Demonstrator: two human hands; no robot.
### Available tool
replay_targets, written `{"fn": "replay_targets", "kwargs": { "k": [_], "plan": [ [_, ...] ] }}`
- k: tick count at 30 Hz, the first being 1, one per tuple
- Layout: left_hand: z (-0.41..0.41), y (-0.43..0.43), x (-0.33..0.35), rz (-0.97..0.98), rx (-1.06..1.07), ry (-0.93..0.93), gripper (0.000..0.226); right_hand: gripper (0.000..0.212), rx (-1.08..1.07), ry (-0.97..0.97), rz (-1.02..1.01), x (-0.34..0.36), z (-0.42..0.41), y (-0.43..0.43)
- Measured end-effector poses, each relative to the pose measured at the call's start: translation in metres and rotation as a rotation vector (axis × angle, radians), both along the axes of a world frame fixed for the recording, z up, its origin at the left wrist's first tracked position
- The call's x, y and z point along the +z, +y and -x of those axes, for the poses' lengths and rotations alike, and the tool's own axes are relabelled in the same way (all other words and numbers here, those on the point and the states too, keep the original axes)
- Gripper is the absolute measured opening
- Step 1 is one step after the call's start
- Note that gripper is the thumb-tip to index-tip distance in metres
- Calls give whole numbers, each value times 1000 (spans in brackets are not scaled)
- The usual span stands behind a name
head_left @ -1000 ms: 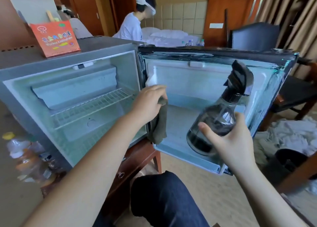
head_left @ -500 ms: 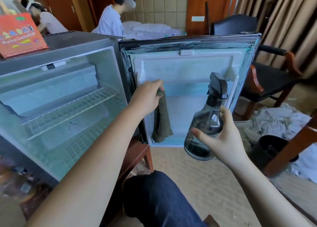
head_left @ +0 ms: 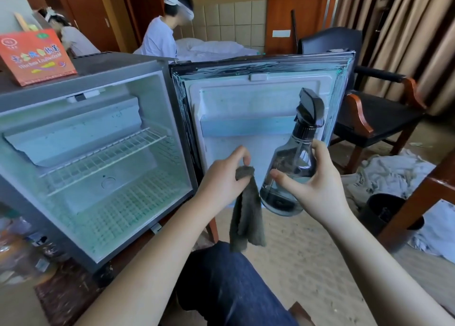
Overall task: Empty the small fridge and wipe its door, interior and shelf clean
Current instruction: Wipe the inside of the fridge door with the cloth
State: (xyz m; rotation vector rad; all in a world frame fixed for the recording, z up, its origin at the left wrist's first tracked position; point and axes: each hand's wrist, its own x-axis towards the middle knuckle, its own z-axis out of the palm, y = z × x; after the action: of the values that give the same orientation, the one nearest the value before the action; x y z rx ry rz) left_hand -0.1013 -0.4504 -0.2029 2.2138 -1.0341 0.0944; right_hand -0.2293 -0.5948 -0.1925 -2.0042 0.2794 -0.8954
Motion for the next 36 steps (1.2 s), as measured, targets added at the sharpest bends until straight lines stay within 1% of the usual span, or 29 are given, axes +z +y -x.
{"fn": "replay_targets", "kwargs": {
  "k": [2, 4, 6, 9, 11, 12, 13, 15, 17, 18, 20, 21, 23, 24, 25, 27, 29, 32, 34, 36],
  "plan": [
    [9, 1, 1, 150, 5, 123, 28, 58, 11, 2, 22, 3, 2, 3],
    [17, -1, 7, 262, -7, 311, 39, 60, 13, -10, 31, 6, 4, 4],
    [25, 2, 15, 244, -58, 447, 41, 61, 0, -23, 40, 9, 7, 5],
    [35, 12, 21, 74, -229, 512, 36, 59, -22, -25, 61, 12, 11, 6],
    [42, 11, 20, -61, -275, 452, 49, 59, -25, -28, 78, 11, 12, 9],
    [45, 7, 19, -82, -256, 403, 58, 59, -21, -29, 92, 11, 12, 11],
    [49, 3, 19, -50, -239, 380, 62, 60, -14, -29, 106, 10, 11, 14],
    [55, -3, 19, 71, -249, 342, 58, 65, 0, -15, 134, 8, 11, 20],
    [55, -3, 17, 109, -233, 289, 55, 68, 38, 28, 132, 6, 13, 22],
    [55, -2, 14, 106, -208, 270, 55, 68, 83, 47, 93, 7, 15, 22],
    [55, 1, 9, 82, -158, 262, 52, 59, 159, 62, -39, 14, 16, 22],
    [58, 1, 7, 60, -143, 272, 50, 50, 146, 58, -85, 19, 14, 20],
    [63, -4, 5, 33, -121, 278, 48, 31, 28, 38, -122, 26, 4, 16],
    [65, -7, 4, 42, -117, 268, 45, 26, -39, 22, -142, 28, -1, 16],
    [67, -10, 4, 55, -117, 256, 42, 25, -97, -4, -166, 29, -5, 17],
    [69, -18, 5, 52, -122, 219, 38, 35, -195, -64, -188, 28, -10, 17],
    [67, -27, 5, 24, -126, 175, 41, 44, -227, -65, -155, 27, -14, 9],
    [59, -38, 7, -34, -154, 188, 55, 30, -139, -13, -114, 33, -15, -9],
    [53, -42, 9, -56, -222, 246, 58, 23, -117, -87, -167, 35, -9, -24],
    [46, -43, 11, -79, -263, 247, 61, 14, -151, -160, -151, 36, 1, -42]
  ]
}}
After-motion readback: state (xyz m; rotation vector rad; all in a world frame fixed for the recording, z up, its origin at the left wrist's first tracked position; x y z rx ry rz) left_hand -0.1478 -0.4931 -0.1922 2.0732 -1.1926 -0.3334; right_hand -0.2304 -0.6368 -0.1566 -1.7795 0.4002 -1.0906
